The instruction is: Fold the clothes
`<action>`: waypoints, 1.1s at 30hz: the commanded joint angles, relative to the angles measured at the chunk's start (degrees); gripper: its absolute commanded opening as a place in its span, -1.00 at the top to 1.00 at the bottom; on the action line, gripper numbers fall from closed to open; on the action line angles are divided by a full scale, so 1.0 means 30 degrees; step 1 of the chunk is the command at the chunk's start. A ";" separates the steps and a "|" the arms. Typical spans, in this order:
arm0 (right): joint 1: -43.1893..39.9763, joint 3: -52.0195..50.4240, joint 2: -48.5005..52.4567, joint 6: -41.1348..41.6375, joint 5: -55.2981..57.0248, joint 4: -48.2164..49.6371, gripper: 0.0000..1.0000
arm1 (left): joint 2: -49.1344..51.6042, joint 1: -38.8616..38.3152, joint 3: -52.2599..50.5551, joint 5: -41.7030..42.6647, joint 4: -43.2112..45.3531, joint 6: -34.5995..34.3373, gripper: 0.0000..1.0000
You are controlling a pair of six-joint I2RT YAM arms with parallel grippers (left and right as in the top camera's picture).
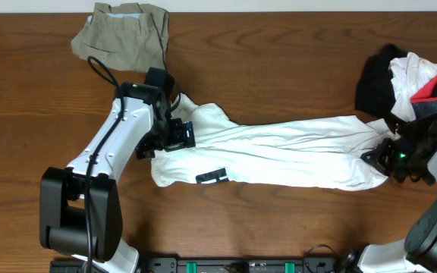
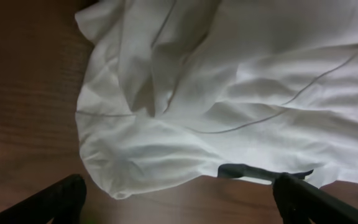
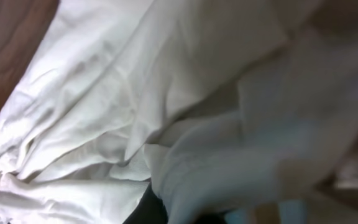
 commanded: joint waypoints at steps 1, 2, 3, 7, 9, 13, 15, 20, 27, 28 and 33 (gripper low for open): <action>0.0284 0.0801 -0.1486 0.0175 0.1209 -0.0583 0.98 | 0.0131 0.0357 -0.0073 0.0109 0.0168 -0.0051 -0.96; 0.0481 0.0874 -0.1851 0.0175 0.2069 -0.0852 0.97 | 0.0131 0.0495 -0.0073 0.0109 0.0226 -0.0051 -0.96; 0.0809 0.0925 -0.2251 0.0189 0.3191 -0.1064 0.97 | 0.0131 0.0634 -0.0073 0.0117 0.0233 -0.0058 -0.96; 0.2470 0.0933 -0.3271 0.1333 0.6594 -0.1625 0.97 | 0.0131 0.1020 -0.0073 0.0109 0.0226 -0.0051 -0.96; 0.3657 0.0940 -0.3497 0.1785 0.7329 -0.1683 0.98 | 0.0131 0.1071 -0.0073 0.0109 0.0219 -0.0044 -0.96; 0.6331 0.0954 -0.3541 0.2936 0.9420 -0.1894 0.97 | 0.0131 0.1071 -0.0073 0.0109 0.0124 -0.0044 -0.96; 0.7701 0.0954 -0.3541 0.3832 1.0958 -0.2135 0.97 | 0.0131 0.1071 -0.0073 0.0109 0.0066 -0.0044 -0.96; 1.0826 0.0954 -0.3541 0.5115 1.3049 -0.2783 0.97 | 0.0131 0.1071 -0.0073 0.0109 0.0015 -0.0044 -0.96; 1.4054 0.0954 -0.3541 0.5778 1.3712 -0.2900 0.98 | 0.0131 0.1071 -0.0073 0.0109 0.0007 -0.0044 -0.96; 1.4389 0.0954 -0.3534 0.5778 1.3719 -0.2878 0.97 | 0.0131 0.1071 -0.0073 0.0117 0.0007 -0.0051 -0.96; 1.5489 0.0954 -0.3519 0.6645 1.3566 -0.2827 0.98 | 0.0131 0.1071 -0.0073 0.0117 0.0007 -0.0051 -0.96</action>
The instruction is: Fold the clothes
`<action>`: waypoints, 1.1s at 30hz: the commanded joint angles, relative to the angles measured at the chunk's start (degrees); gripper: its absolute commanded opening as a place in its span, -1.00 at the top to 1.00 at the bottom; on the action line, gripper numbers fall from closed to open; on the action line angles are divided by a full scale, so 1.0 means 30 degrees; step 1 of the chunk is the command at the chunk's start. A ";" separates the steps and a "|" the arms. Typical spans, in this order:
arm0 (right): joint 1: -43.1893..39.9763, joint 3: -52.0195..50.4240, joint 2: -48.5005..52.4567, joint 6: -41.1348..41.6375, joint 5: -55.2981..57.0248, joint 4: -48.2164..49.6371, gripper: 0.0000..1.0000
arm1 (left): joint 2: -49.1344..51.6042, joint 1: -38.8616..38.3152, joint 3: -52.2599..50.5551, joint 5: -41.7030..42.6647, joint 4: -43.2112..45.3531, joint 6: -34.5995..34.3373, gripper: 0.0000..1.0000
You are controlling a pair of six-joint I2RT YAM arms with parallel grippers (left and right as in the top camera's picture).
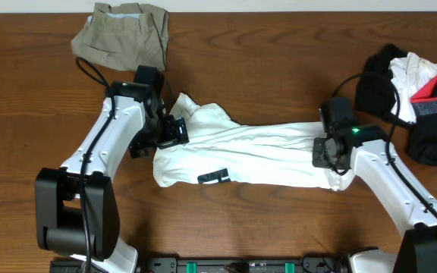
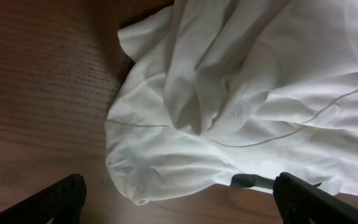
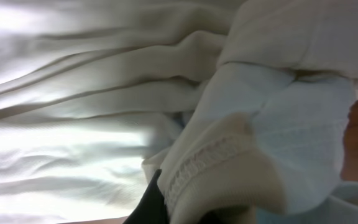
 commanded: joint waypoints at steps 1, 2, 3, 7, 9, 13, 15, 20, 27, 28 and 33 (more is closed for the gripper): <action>0.0678 0.0372 -0.0255 0.1122 0.0306 0.0058 0.98 | 0.0131 0.0029 -0.0073 0.0117 -0.0066 -0.0029 -0.96; 0.0838 0.0372 -0.0248 0.1290 0.0248 0.0124 0.97 | 0.0131 0.0029 -0.0073 0.0117 -0.0066 -0.0029 -0.96; 0.0947 0.0372 -0.0211 0.1370 0.0189 0.0182 0.97 | 0.0131 0.0029 -0.0073 0.0117 -0.0066 -0.0036 -0.96; 0.1275 0.0364 0.0270 0.1370 -0.0889 0.0554 0.85 | 0.0131 0.0029 -0.0073 0.0117 -0.0066 -0.0029 -0.96; 0.1355 0.0364 0.0714 0.1362 -0.1399 0.0670 0.78 | 0.0131 0.0029 -0.0073 0.0124 -0.0073 -0.0029 -0.96; 0.1450 0.0364 0.1923 0.1421 -0.2448 0.0685 0.70 | 0.0131 0.0029 -0.0073 0.0117 -0.0080 -0.0029 -0.96; 0.1472 0.0364 0.2244 0.1421 -0.3177 0.0685 0.67 | 0.0131 0.0029 -0.0073 0.0117 -0.0080 -0.0029 -0.96; 0.1479 0.0372 0.2353 0.0903 -0.5340 0.0729 0.62 | 0.0131 0.0029 -0.0073 0.0117 -0.0066 -0.0029 -0.96; 0.1479 0.0401 0.2353 0.0692 -0.5785 -0.0466 -0.43 | 0.0131 0.0029 -0.0073 0.0117 -0.0058 -0.0022 -0.96; 0.1479 0.0481 0.2353 0.0648 -0.5778 -0.0619 -0.45 | 0.0131 0.0029 -0.0073 0.0117 -0.0058 -0.0029 -0.96; 0.1479 0.1909 0.2251 0.0554 -0.5646 -0.1647 -0.43 | 0.0131 0.0029 -0.0073 0.0117 -0.0066 -0.0029 -0.96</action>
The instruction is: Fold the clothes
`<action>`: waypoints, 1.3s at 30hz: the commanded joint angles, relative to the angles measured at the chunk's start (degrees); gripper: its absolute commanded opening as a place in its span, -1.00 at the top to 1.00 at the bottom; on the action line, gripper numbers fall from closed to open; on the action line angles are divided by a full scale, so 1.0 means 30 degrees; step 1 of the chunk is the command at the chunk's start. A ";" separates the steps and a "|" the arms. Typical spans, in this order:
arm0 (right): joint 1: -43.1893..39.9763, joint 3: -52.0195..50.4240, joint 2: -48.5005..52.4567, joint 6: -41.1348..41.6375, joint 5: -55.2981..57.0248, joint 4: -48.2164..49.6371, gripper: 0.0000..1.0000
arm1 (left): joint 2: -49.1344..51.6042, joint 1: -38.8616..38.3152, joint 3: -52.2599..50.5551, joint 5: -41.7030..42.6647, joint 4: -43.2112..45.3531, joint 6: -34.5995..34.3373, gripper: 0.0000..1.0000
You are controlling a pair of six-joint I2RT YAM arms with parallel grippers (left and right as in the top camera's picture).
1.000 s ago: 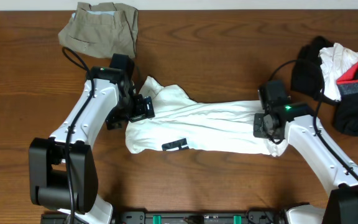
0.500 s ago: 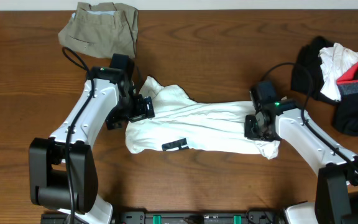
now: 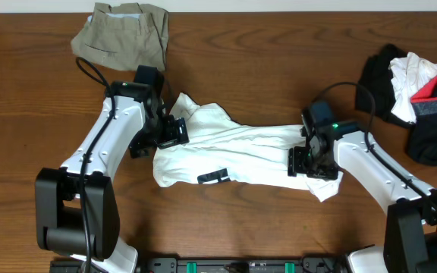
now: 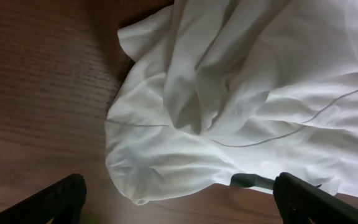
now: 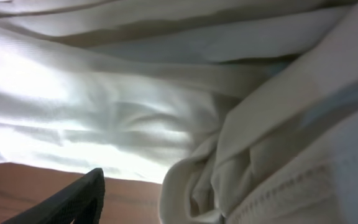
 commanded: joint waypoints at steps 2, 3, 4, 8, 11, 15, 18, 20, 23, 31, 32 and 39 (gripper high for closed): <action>0.0160 0.2295 -0.0138 -0.0503 -0.0350 -0.0969 -0.47 | 0.0131 0.0029 -0.0073 0.0117 -0.0051 -0.0022 -0.96; 0.0160 0.2914 -0.0138 -0.0845 -0.0648 -0.1333 -0.51 | 0.0131 0.0029 -0.0073 0.0117 -0.0051 -0.0022 -0.96; 0.0160 0.3548 -0.0138 -0.1384 -0.1239 -0.1654 -0.58 | 0.0131 0.0029 -0.0073 0.0117 -0.0044 -0.0022 -0.96; 0.0160 0.4765 -0.0131 -0.2572 -0.4240 -0.1654 -0.99 | 0.0131 0.0029 -0.0073 0.0117 0.0087 -0.0029 -0.96; 0.0168 0.4743 -0.0087 -0.2579 -0.5603 -0.1610 -0.98 | 0.0131 0.0029 -0.0073 0.0124 0.0095 -0.0029 -0.96; 0.0393 0.4641 -0.0095 -0.2565 -0.6550 -0.1559 -0.85 | 0.0131 0.0029 -0.0073 0.0117 0.0095 -0.0029 -0.96; 0.0291 0.4874 -0.0313 -0.1938 -0.4539 -0.1632 -0.83 | 0.0131 0.0029 -0.0073 0.0117 0.0080 -0.0015 -0.96; 0.0022 0.5355 -0.0714 -0.0474 -0.1945 -0.2331 -0.87 | 0.0131 0.0029 -0.0073 0.0109 -0.0007 0.0000 -0.96; -0.0714 0.6499 -0.1603 0.0838 0.1406 -0.3767 -0.98 | 0.0131 0.0029 -0.0073 0.0109 -0.0146 0.0058 -0.96; -0.5756 0.6768 -0.3060 0.1078 0.3213 -0.5231 -0.98 | 0.0131 0.0029 -0.0073 0.0109 -0.0335 0.0051 -0.96; -0.6470 0.6572 -0.3024 0.1071 0.2958 -0.5129 -0.98 | 0.0131 0.0029 -0.0073 0.0109 -0.0350 0.0051 -0.96; -1.0936 0.3796 -0.2703 0.0109 0.0794 -0.3453 -0.99 | 0.0131 0.0029 -0.0073 0.0117 -0.0437 0.0044 -0.96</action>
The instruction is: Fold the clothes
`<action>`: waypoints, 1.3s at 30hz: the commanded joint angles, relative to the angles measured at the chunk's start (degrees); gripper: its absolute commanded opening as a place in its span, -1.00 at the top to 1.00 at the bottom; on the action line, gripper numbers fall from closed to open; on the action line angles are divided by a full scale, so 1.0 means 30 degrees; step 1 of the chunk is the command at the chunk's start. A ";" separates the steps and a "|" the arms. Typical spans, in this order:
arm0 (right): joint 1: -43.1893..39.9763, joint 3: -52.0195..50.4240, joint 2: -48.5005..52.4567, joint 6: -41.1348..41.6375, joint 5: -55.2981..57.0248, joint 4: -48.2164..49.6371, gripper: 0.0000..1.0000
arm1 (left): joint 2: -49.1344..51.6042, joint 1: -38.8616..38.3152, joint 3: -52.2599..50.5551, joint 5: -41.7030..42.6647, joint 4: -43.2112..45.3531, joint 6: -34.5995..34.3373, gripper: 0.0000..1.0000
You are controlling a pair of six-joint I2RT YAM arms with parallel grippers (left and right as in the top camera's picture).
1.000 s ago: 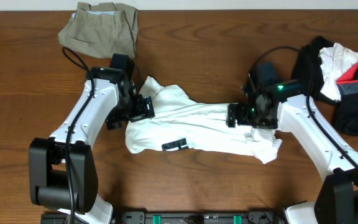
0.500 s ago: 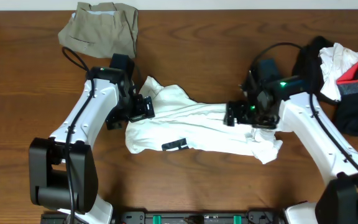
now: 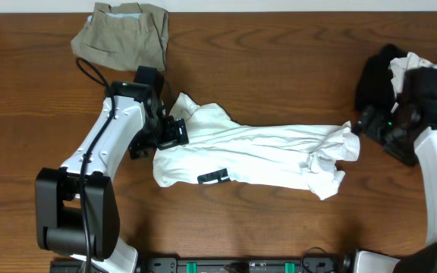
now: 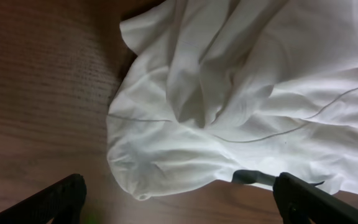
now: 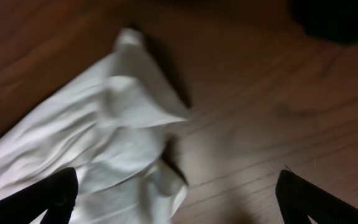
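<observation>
A white garment (image 3: 256, 155) lies stretched left to right across the wooden table, with a small black tag (image 3: 212, 177) near its front left. Its right end (image 3: 332, 155) is bunched and doubled back on itself. My left gripper (image 3: 164, 135) hovers open at the garment's left end; in the left wrist view the gripper (image 4: 179, 205) has its fingers wide apart over the cloth's rounded corner (image 4: 142, 168). My right gripper (image 3: 372, 125) is open just right of the garment, holding nothing; in the right wrist view the gripper (image 5: 179, 199) looks down on the bunched end (image 5: 123, 124).
Folded khaki shorts (image 3: 124, 30) lie at the back left. A heap of black, white and red clothes (image 3: 412, 72) sits at the right edge, close behind my right arm. Bare table (image 3: 279, 83) surrounds the garment.
My right gripper was down on the garment's right end near the middle of the table; it is now open and off to the right, and that end lies bunched on the table. The left arm has not moved.
First the garment was stretched far right, with my right gripper on its end beside the clothes heap. Then that end was further left, then further still, with the gripper on it. Now it is let go. My left gripper shifted slightly left early, staying open.
</observation>
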 commanded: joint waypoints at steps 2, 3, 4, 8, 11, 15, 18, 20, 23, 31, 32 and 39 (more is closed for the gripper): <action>-0.2084 -0.1916 0.0240 -0.1443 -0.2506 0.1246 -0.98 | 0.0131 0.0029 -0.0073 0.0124 -0.0153 0.0080 -0.96; -0.2368 -0.2237 0.0240 -0.2426 -0.3679 0.1654 -0.98 | 0.0131 0.0029 -0.0073 0.0124 -0.0153 0.0080 -0.96; -0.2616 -0.2645 0.0240 -0.3657 -0.5180 0.2171 -0.98 | 0.0131 0.0029 -0.0073 0.0124 -0.0168 0.0080 -0.96; -0.2718 -0.4350 0.0240 -0.5938 -0.7723 0.4102 -0.99 | 0.0131 0.0029 -0.0073 0.0131 -0.0153 0.0007 -0.96; -0.2710 -0.5799 0.0240 -0.5931 -0.7803 0.6069 -0.99 | 0.0131 0.0029 -0.0073 0.0131 -0.0197 0.0007 -0.96; -0.2710 -0.7206 0.0240 -0.5923 -0.7788 0.8204 -0.99 | 0.0131 0.0029 -0.0073 0.0124 -0.0364 0.0015 -0.96; -0.2710 -0.7737 0.0255 -0.5850 -0.7905 0.9304 -0.99 | 0.0131 0.0029 -0.0073 0.0124 -0.0488 0.0015 -0.96; -0.2710 -0.7876 0.0277 -0.5865 -0.7934 0.9653 -0.99 | 0.0131 0.0029 -0.0073 0.0131 -0.0488 0.0015 -0.96; -0.2710 -0.7898 0.0379 -0.5865 -0.7949 0.9712 -0.98 | 0.0131 0.0029 -0.0073 0.0131 -0.0488 0.0015 -0.96; -0.2397 -0.8444 0.0889 -0.5938 -0.8801 1.0732 -0.91 | 0.0131 0.0029 -0.0073 0.0131 -0.0488 0.0015 -0.96; -0.2382 -0.8480 0.1013 -0.5945 -0.9180 1.0848 -0.89 | 0.0131 0.0029 -0.0073 0.0124 -0.0488 0.0015 -0.96; -0.2317 -0.8502 0.1785 -0.6586 -1.1183 1.1256 -0.51 | 0.0131 0.0029 -0.0073 0.0124 -0.0488 0.0022 -0.96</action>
